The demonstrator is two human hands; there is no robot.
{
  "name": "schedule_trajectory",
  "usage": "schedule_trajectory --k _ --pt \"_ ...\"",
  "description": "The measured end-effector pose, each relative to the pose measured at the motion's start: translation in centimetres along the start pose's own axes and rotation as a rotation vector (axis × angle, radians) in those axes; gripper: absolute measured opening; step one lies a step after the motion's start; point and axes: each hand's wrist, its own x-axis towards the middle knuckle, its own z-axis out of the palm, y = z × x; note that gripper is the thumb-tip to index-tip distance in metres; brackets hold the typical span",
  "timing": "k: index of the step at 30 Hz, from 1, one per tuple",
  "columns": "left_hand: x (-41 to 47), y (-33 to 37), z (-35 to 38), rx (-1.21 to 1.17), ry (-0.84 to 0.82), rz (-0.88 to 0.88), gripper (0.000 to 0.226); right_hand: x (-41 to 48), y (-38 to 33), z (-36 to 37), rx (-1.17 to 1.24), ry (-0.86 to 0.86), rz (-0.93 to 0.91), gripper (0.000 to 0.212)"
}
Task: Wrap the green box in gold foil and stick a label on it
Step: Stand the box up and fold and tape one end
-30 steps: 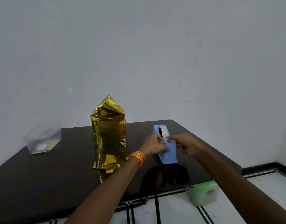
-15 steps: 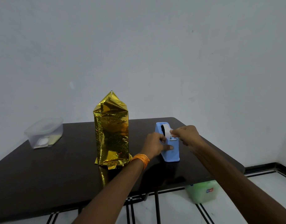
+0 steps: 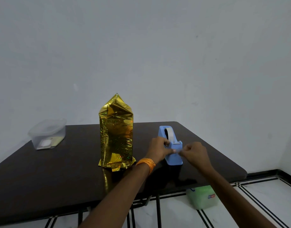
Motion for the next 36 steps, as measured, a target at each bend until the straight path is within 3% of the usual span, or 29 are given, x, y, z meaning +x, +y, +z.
schedule_trajectory --k 2,4,8,10,16,20,25,27,31,36 --pt "-0.1 -0.2 0.2 -0.002 0.001 -0.005 0.04 -0.3 0.9 -0.4 -0.142 -0.029 -0.035 0.039" --pt "0.1 -0.3 0.2 0.005 -0.022 -0.01 0.042 -0.4 1.5 -1.3 -0.135 0.032 -0.081 0.037" --pt "0.2 0.5 -1.3 0.078 -0.115 0.005 0.048 -0.2 -0.9 -2.5 -0.086 0.101 -0.178 0.018" --pt "0.2 1.4 -2.8 0.047 -0.044 0.031 0.043 0.1 -2.6 -2.3 0.007 0.093 -0.192 0.002" --pt "-0.2 6.2 -11.3 -0.092 0.292 0.191 0.033 0.9 -7.7 -0.7 0.238 0.096 -0.341 0.043" --pt "-1.2 9.0 -18.2 -0.222 0.384 0.303 0.023 1.1 -12.3 1.6 0.489 -0.114 -0.5 0.074" --pt "-2.1 7.3 -25.4 -0.231 0.506 0.273 0.021 2.0 -18.1 4.8 0.455 -0.266 -0.665 0.093" --pt "-2.5 4.8 -27.2 -0.185 0.488 0.185 0.026 2.4 -19.6 5.8 0.408 -0.279 -0.701 0.095" --pt "-3.5 -0.1 -28.1 -0.13 0.293 0.028 0.046 3.1 -21.3 7.0 0.455 -0.326 -0.7 0.086" --pt "-3.7 -3.2 -27.3 -0.089 0.173 0.037 0.036 3.6 -21.6 7.5 0.538 -0.309 -0.667 0.074"
